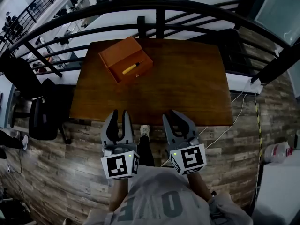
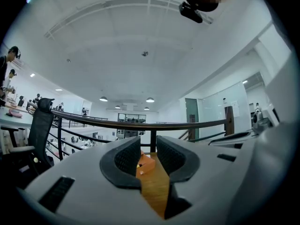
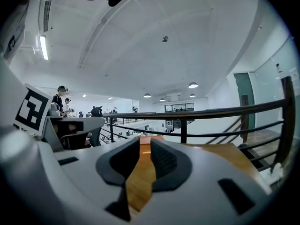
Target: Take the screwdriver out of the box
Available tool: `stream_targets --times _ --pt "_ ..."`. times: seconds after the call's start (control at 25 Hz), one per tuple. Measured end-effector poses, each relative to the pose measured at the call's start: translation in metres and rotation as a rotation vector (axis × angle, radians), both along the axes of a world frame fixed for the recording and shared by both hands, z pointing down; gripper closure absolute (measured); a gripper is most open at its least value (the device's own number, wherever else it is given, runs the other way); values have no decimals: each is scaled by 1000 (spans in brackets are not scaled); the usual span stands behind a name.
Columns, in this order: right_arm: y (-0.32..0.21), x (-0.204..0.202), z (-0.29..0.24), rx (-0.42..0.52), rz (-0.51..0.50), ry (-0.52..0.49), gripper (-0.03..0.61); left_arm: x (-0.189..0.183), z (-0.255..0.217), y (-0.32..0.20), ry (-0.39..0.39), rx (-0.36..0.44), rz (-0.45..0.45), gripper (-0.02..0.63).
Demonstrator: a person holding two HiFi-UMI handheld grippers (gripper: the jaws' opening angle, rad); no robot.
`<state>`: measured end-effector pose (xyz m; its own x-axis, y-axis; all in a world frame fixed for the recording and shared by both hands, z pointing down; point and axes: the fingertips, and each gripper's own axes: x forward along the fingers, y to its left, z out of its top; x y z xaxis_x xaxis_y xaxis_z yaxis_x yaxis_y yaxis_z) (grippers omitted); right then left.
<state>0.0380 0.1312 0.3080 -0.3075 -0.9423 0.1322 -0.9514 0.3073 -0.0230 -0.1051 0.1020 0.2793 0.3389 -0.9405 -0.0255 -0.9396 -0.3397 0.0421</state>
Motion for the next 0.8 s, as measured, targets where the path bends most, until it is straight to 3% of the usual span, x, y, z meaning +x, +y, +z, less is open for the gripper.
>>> stream_targets --times 0.24,0.8 --pt "-74 -2 -24 37 -21 25 500 4 -28 -74 -3 55 2 509" --pt "-203 -16 -44 16 35 26 503 -5 -39 -212 -10 33 62 509"
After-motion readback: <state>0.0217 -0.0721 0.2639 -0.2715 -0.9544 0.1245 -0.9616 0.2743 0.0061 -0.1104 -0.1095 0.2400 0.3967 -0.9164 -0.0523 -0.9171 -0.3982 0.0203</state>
